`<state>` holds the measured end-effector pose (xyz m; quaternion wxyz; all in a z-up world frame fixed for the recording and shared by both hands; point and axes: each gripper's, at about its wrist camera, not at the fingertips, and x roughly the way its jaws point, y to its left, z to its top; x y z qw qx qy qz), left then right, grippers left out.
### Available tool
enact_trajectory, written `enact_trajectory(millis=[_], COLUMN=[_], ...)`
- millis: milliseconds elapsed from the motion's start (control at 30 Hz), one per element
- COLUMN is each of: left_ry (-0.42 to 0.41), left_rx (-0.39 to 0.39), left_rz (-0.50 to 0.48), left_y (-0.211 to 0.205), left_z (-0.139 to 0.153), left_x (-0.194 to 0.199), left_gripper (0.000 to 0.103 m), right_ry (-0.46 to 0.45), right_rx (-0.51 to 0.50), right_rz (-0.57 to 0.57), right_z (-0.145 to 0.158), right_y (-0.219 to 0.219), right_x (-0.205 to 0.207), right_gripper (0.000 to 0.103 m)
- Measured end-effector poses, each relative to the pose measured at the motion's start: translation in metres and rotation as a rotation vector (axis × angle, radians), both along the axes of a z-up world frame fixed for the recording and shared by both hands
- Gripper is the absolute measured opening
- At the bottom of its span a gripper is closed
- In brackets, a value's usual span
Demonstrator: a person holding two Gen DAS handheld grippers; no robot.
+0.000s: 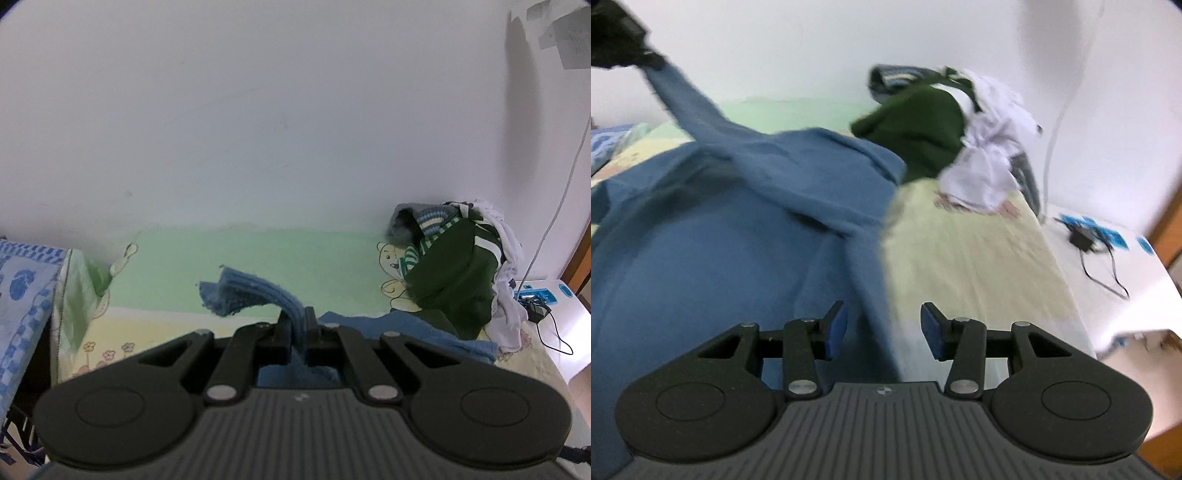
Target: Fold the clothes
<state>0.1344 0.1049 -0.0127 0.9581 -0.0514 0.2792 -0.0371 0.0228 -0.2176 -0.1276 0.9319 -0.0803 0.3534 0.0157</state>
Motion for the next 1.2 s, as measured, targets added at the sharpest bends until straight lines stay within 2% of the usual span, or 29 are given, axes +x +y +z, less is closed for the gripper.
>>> enact_trajectory(millis=[100,167,333,400,500,600,667,767,800,933,1067,1100,1133,1200], left_ry=[-0.017,-0.011,0.029,0.011,-0.006,-0.027,-0.013,0.032,0.046,0.042,0.070,0.079,0.084,0.079], left_rx=[0.027,0.036,0.004,0.019,-0.008,0.057,0.073,0.092,0.102,0.110,0.116,0.115,0.119,0.135], left_rz=[-0.007,0.003,0.051,0.078,0.078,0.086,0.107,0.144,0.157,0.221,0.268,0.272,0.277,0.291], left_y=[0.004,0.006,0.013,0.013,0.011,-0.001,-0.006,-0.011,-0.012,-0.012,-0.009,-0.010,-0.012,-0.014], left_z=[-0.007,-0.014,-0.025,-0.024,-0.018,-0.016,-0.021,-0.032,-0.035,-0.036,-0.038,-0.040,-0.041,-0.042], left_x=[-0.015,-0.023,-0.044,-0.055,-0.074,-0.087,-0.093,-0.096,-0.098,-0.110,-0.116,-0.116,-0.116,-0.118], left_gripper=[0.000,0.000,0.000,0.000,0.000,0.000,0.001,0.001,0.001,0.001,0.001,0.001,0.001,0.001], right_ry=[-0.022,-0.043,-0.090,-0.105,-0.108,-0.095,-0.086,-0.075,-0.074,0.038,0.162,0.192,0.217,0.242], right_rx=[0.005,0.006,-0.029,-0.052,-0.116,-0.156,-0.080,0.214,0.275,0.354,0.518,0.559,0.575,0.597], right_rz=[-0.030,-0.041,0.022,0.053,0.113,0.187,0.169,0.146,0.135,0.074,0.077,0.086,0.093,0.109], right_z=[0.002,0.005,0.019,0.020,0.014,0.007,0.011,0.028,0.033,0.027,0.012,0.009,0.007,0.008], right_y=[0.004,0.007,0.017,0.021,0.036,0.046,0.039,0.010,0.001,-0.014,-0.019,-0.017,-0.014,-0.010], right_x=[0.002,0.005,0.040,0.058,0.080,0.100,0.108,0.117,0.123,0.167,0.198,0.203,0.207,0.211], right_gripper=[0.047,0.043,0.042,0.042,0.043,0.044,0.044,0.044,0.047,0.049,0.048,0.045,0.033,0.025])
